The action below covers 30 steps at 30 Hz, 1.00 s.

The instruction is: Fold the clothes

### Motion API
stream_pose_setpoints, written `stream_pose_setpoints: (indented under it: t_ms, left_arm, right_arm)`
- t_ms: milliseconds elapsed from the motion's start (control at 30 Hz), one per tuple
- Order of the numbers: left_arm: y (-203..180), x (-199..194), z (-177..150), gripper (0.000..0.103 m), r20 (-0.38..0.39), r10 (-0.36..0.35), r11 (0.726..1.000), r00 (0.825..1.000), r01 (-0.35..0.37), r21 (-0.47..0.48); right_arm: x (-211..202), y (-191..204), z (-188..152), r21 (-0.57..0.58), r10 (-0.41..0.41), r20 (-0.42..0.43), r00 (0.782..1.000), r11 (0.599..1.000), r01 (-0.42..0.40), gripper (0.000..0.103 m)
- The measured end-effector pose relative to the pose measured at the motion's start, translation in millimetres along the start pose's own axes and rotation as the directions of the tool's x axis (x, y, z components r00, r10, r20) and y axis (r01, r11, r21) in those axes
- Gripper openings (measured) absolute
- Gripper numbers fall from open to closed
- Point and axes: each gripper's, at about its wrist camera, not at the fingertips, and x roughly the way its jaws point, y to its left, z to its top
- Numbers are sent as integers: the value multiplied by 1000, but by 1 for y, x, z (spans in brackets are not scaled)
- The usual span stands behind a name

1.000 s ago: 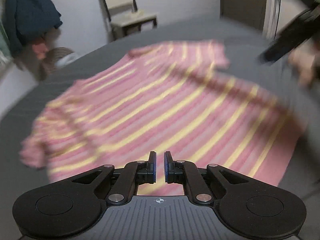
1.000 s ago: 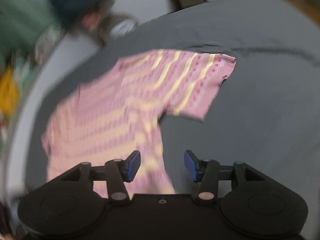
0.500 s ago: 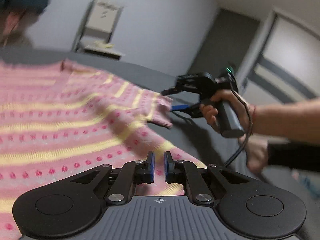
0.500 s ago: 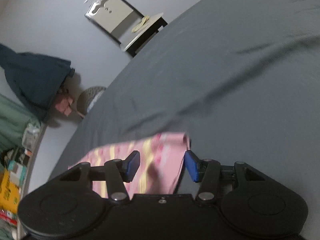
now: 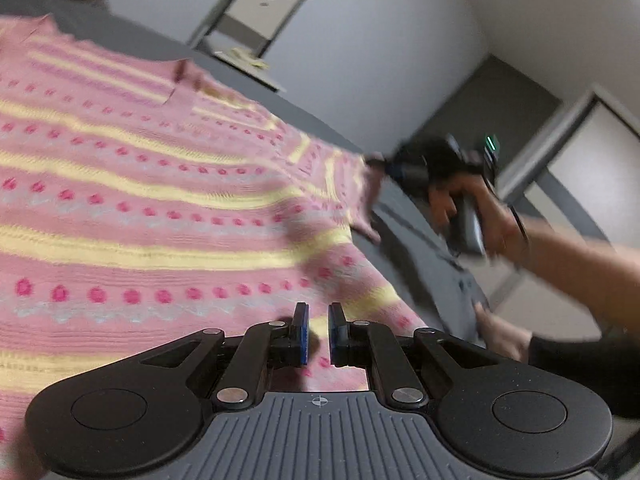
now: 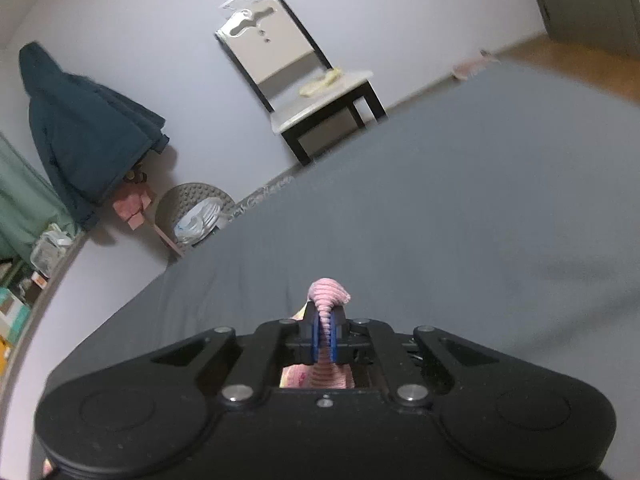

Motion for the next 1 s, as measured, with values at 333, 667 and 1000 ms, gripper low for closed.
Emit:
stream_pose_setpoints:
  t_ms: [333, 667, 1000]
  left_arm:
    - [-17, -2, -9, 7, -36, 24, 996, 999, -21, 87]
    - [-2, 2, -9, 7, -31, -20, 1000, 999, 20, -2]
    - [-22, -6, -12, 7, -59, 51, 993, 997, -45, 105]
  right_arm:
    - [55, 14, -2, -87, -147, -58, 987, 986, 142, 6]
    - [-23, 12, -16, -150, -103, -198, 975, 986, 74, 40]
    - [-153, 44, -183, -336, 17, -719, 695, 866, -369, 39]
